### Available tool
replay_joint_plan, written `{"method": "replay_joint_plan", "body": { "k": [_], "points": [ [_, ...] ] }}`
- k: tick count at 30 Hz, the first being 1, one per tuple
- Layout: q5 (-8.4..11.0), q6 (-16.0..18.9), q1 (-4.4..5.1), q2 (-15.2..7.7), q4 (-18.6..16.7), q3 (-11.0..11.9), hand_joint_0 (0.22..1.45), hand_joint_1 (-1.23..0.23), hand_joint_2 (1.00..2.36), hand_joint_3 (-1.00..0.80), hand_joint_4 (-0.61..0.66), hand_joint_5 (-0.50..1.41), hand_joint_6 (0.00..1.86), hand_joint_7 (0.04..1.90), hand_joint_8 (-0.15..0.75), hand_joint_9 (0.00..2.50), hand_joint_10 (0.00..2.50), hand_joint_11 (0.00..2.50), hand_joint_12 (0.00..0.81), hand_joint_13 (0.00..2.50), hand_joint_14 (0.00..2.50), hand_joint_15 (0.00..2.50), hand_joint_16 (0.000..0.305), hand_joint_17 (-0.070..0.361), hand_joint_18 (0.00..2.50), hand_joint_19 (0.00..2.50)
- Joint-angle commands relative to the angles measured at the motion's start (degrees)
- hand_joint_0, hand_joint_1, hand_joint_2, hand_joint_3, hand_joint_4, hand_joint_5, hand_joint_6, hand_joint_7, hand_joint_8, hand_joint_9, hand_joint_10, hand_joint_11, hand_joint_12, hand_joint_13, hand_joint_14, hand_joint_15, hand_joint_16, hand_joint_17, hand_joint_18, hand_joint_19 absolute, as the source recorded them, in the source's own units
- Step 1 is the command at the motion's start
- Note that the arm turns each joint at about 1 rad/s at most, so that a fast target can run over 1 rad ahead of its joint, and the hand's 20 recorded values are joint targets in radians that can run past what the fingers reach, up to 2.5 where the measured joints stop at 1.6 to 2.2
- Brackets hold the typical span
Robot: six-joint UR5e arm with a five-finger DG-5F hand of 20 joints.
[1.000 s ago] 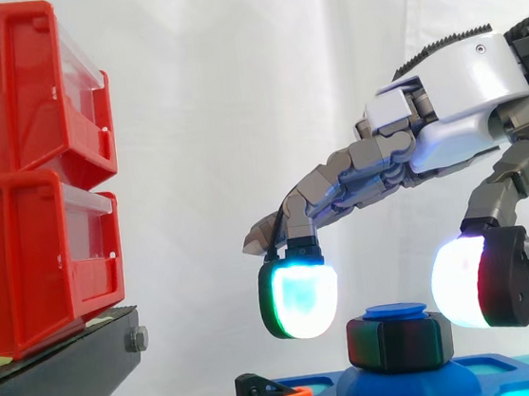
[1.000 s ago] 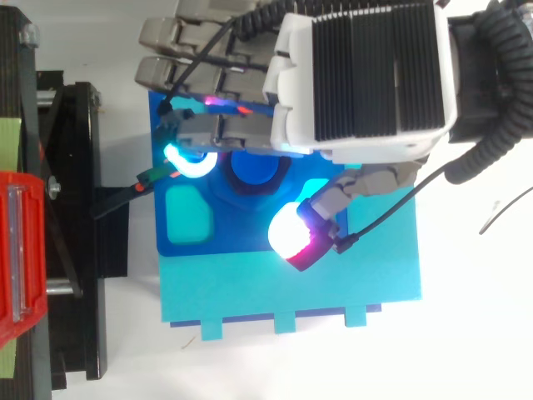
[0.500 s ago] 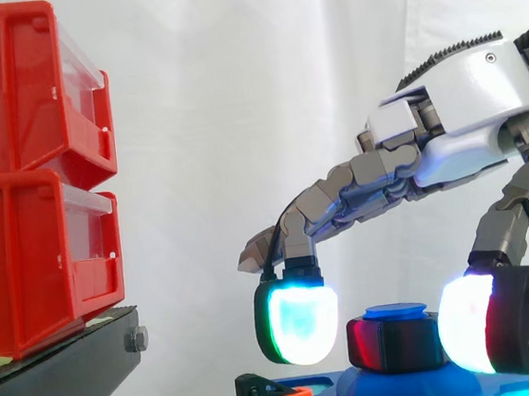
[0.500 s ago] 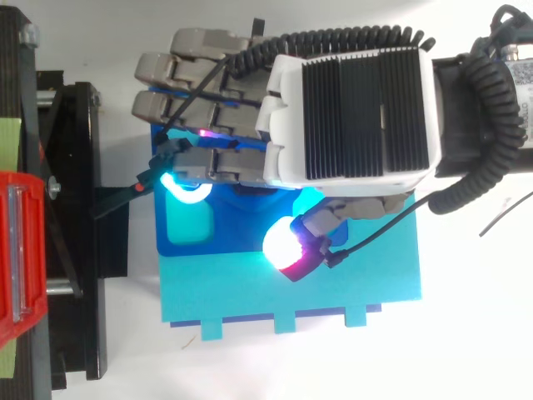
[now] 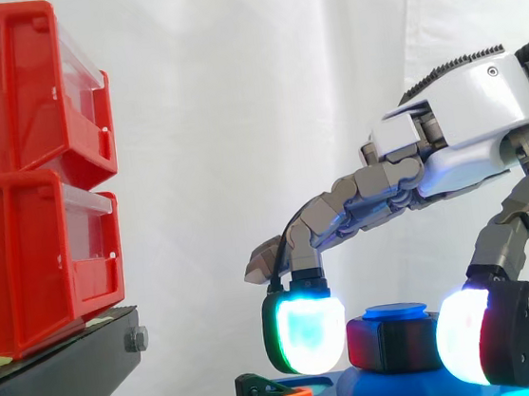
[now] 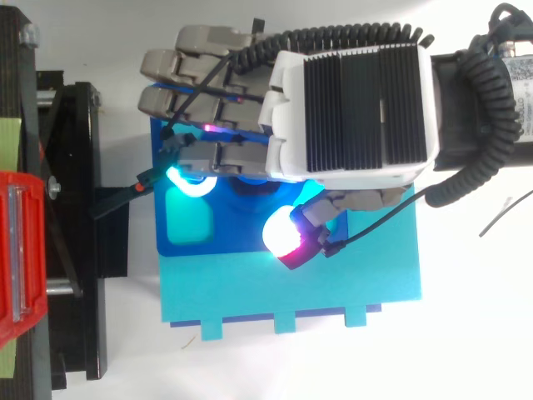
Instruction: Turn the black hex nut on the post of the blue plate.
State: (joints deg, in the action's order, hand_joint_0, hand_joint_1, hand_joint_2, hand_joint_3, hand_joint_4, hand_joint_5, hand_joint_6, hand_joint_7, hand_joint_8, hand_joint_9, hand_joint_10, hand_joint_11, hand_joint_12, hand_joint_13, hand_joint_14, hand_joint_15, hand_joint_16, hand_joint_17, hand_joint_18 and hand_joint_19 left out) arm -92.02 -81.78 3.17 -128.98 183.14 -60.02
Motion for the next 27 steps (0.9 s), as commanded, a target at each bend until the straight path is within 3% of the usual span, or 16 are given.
{"method": "replay_joint_plan", "body": {
  "k": [1, 27],
  "points": [
    [0.00, -0.05, -0.10, -0.04, 0.20, -0.01, 0.52, -0.82, 1.00, -0.50, 0.19, -0.22, 0.50, 0.92, 0.230, 0.20, 0.00, 0.00, 0.356, 0.03, 0.00, 0.00, 0.053, 0.119, 0.00, 0.00],
    [-0.18, -0.31, -0.71, -0.04, 0.99, -0.01, 0.58, -0.83, 1.00, -0.50, 0.19, -0.21, 0.50, 0.99, 0.228, 0.24, 0.00, 0.00, 0.343, 0.08, 0.00, 0.00, 0.049, 0.111, 0.00, 0.00]
  ]
}}
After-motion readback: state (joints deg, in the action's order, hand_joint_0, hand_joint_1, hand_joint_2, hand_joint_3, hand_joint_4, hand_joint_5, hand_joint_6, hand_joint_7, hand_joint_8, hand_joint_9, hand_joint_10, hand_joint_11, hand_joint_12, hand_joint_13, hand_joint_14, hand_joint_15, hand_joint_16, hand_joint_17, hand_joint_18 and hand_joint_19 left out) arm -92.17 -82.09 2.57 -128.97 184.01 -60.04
